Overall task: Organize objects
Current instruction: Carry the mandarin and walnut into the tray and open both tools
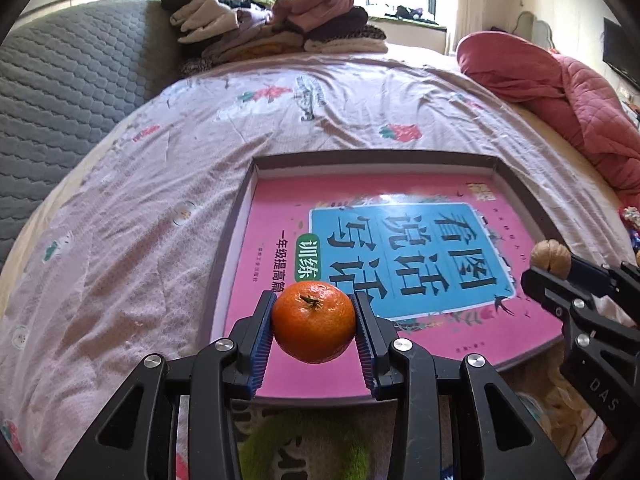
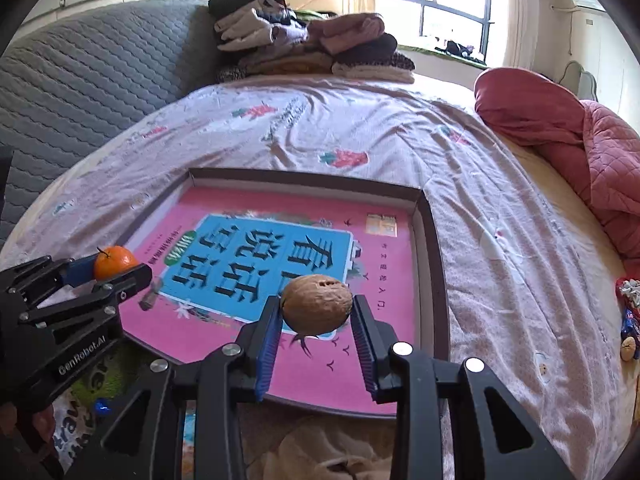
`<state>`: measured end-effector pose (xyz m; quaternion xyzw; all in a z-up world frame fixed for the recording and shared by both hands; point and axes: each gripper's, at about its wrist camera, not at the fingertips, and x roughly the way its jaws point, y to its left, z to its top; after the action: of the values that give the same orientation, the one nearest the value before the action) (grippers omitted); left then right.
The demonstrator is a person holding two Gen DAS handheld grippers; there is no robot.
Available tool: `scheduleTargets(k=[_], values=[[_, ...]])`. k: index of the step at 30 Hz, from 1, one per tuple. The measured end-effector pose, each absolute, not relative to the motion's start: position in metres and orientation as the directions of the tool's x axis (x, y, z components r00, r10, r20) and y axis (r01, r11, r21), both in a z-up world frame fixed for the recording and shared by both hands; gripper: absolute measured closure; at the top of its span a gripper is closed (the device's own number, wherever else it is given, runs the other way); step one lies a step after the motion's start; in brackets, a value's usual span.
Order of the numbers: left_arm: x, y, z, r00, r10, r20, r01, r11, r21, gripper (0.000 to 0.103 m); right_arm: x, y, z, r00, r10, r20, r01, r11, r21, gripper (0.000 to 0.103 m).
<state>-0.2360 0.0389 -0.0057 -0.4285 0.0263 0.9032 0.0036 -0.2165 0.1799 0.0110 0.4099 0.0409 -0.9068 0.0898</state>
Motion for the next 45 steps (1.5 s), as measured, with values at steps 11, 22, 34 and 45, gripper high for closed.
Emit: scheduleTargets(k=[11, 22, 34, 45], values=[[-0.255, 0.05, -0.031, -0.569, -0.034, -0.822, -0.04, -0.997, 0.069, 0.064, -0.225, 0.179, -0.011, -0.581, -0.126, -0.804, 0.193, -0.981, 0.015, 0.067], [-0.261, 0.049, -0.03, -0.567, -0.039, -0.823, -0.027, -0.998, 0.065, 0.063, -0.228, 0.178, -0.02, -0.555, -0.114, -0.824, 0.187, -0.982, 0.01, 0.067], [-0.255, 0.04, -0.019, -0.579, -0.021, -0.815, -0.011, -0.999, 0.034, 0.05, -0.227, 0.185, -0.014, -0.554, -0.112, -0.825, 0.162, -0.986, 0.025, 0.058], [-0.238, 0.036, 0.002, -0.601, 0.002, -0.799, -0.011, -1.0, 0.006, 0.036, -0.217, 0.186, 0.008, -0.594, -0.136, -0.793, 0.168, -0.985, 0.043, 0.052]])
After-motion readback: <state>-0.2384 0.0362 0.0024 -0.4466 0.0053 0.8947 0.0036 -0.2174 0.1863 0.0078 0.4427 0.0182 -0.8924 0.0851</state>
